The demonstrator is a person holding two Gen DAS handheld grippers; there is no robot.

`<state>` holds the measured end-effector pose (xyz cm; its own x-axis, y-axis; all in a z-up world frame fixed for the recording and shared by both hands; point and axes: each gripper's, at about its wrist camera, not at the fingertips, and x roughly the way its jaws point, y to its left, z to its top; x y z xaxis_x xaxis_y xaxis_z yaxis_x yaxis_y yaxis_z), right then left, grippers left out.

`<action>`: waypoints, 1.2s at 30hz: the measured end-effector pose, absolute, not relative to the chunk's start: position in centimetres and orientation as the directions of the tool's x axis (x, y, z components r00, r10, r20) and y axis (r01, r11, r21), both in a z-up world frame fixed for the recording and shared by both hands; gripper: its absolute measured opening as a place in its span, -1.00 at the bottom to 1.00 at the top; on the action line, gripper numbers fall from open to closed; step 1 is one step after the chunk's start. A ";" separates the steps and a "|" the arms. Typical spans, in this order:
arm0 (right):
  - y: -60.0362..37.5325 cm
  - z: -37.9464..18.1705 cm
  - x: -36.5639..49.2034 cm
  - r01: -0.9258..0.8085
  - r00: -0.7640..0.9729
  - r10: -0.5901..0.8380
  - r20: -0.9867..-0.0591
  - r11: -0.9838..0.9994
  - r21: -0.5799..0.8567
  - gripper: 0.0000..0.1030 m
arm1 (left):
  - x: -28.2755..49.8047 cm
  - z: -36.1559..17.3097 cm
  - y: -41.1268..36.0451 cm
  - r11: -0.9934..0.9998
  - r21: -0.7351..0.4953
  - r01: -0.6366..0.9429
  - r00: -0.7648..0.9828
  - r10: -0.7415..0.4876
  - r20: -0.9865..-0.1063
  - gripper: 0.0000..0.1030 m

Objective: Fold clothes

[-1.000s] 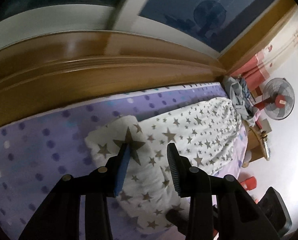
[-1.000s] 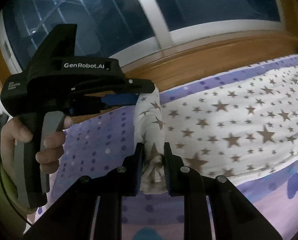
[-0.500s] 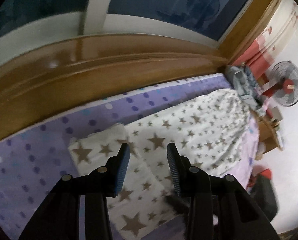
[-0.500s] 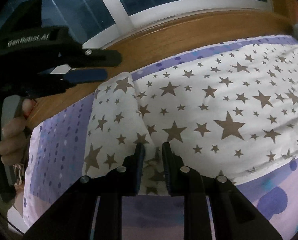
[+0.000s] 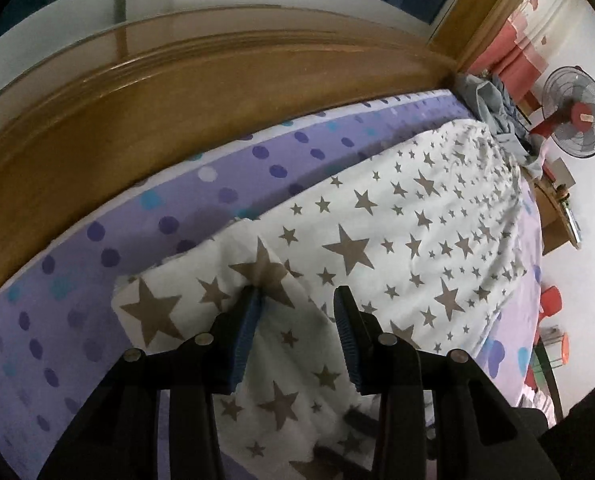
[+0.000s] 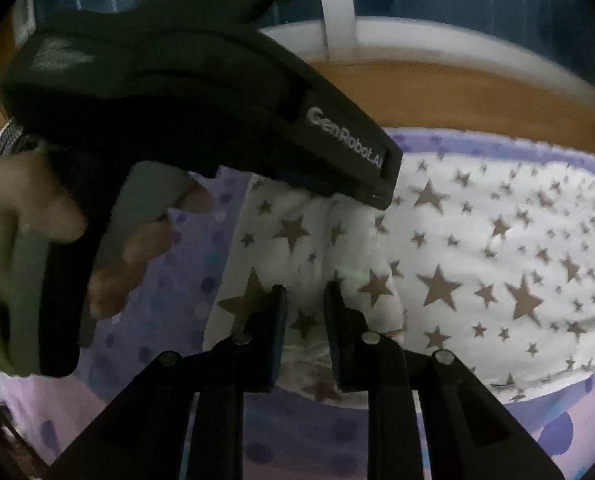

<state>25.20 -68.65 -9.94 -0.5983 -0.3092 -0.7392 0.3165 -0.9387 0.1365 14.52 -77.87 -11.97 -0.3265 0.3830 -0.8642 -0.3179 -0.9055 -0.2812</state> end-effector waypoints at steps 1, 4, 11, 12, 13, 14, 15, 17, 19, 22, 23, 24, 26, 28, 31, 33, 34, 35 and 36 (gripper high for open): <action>-68.6 -9.9 25.3 0.309 -0.587 -0.308 -0.749 -0.940 0.145 -0.63 | 14.4 -11.9 -77.9 -0.903 -0.283 -0.324 -0.318 0.386 -0.866 -0.24; -68.3 -10.1 25.8 0.282 -0.557 -0.320 -0.766 -0.941 0.188 -0.63 | 13.7 -11.8 -78.2 -0.890 -0.311 -0.332 -0.295 0.412 -0.862 -0.24; -69.8 -10.1 28.7 0.236 -0.553 -0.236 -0.799 -0.964 0.122 -0.62 | 13.9 -11.3 -79.9 -0.857 -0.402 -0.324 -0.273 0.491 -0.827 -0.25; -70.0 -9.8 28.9 0.227 -0.549 -0.237 -0.802 -0.965 0.130 -0.61 | 14.2 -10.7 -80.6 -0.852 -0.413 -0.322 -0.279 0.502 -0.818 -0.25; -70.3 -9.3 29.3 0.221 -0.544 -0.257 -0.799 -0.962 0.160 -0.60 | 14.5 -10.0 -81.2 -0.854 -0.404 -0.328 -0.296 0.499 -0.815 -0.24; -70.8 -8.9 29.7 0.221 -0.552 -0.270 -0.789 -0.960 0.173 -0.57 | 14.8 -9.4 -81.9 -0.857 -0.393 -0.334 -0.312 0.494 -0.811 -0.24; -71.6 -8.3 30.4 0.232 -0.583 -0.256 -0.771 -0.962 0.144 -0.35 | 15.0 -8.8 -82.6 -0.866 -0.372 -0.334 -0.334 0.478 -0.812 -0.24; -74.0 -7.4 31.6 0.252 -0.647 -0.191 -0.738 -0.967 0.030 0.12 | 15.3 -8.3 -84.2 -0.872 -0.376 -0.315 -0.361 0.476 -0.802 -0.23; -76.2 -6.8 32.1 0.291 -0.683 -0.165 -0.712 -0.955 -0.057 0.22 | 15.5 -8.1 -85.8 -0.867 -0.405 -0.291 -0.374 0.492 -0.786 -0.18; -79.2 -7.4 32.0 0.347 -0.683 -0.150 -0.715 -0.928 -0.138 0.23 | 15.6 -9.4 -87.0 -0.846 -0.461 -0.266 -0.351 0.531 -0.771 -0.11; -80.2 -7.8 31.9 0.364 -0.680 -0.141 -0.719 -0.917 -0.165 0.23 | 15.7 -9.9 -86.9 -0.849 -0.459 -0.261 -0.343 0.526 -0.778 -0.11; -80.9 -8.2 31.8 0.374 -0.680 -0.130 -0.722 -0.908 -0.189 0.23 | 15.7 -10.4 -86.9 -0.852 -0.456 -0.256 -0.335 0.521 -0.785 -0.11; -81.5 -8.8 31.4 0.372 -0.685 -0.101 -0.722 -0.900 -0.227 0.23 | 15.8 -11.5 -86.9 -0.852 -0.465 -0.240 -0.319 0.522 -0.791 -0.11; -82.1 -9.4 30.9 0.370 -0.690 -0.072 -0.720 -0.890 -0.266 0.23 | 15.9 -12.3 -87.0 -0.842 -0.492 -0.222 -0.306 0.539 -0.785 -0.11; -82.7 -10.4 29.9 0.347 -0.696 -0.019 -0.717 -0.884 -0.314 0.23 | 16.0 -13.4 -86.9 -0.820 -0.534 -0.205 -0.280 0.572 -0.771 -0.07; -82.6 -11.2 29.1 0.324 -0.687 0.011 -0.726 -0.890 -0.321 0.22 | 16.1 -13.7 -86.5 -0.818 -0.532 -0.216 -0.276 0.574 -0.771 0.00; -82.5 -11.4 28.8 0.316 -0.682 0.014 -0.731 -0.896 -0.312 0.21 | 16.1 -13.7 -86.4 -0.815 -0.535 -0.223 -0.279 0.580 -0.765 0.02; -82.3 -11.4 28.6 0.310 -0.680 0.005 -0.733 -0.904 -0.294 0.19 | 16.0 -13.7 -86.3 -0.810 -0.543 -0.223 -0.282 0.587 -0.759 0.06; -82.1 -11.4 28.5 0.305 -0.677 -0.003 -0.736 -0.911 -0.276 0.04 | 15.9 -13.8 -86.2 -0.804 -0.551 -0.221 -0.285 0.594 -0.752 0.06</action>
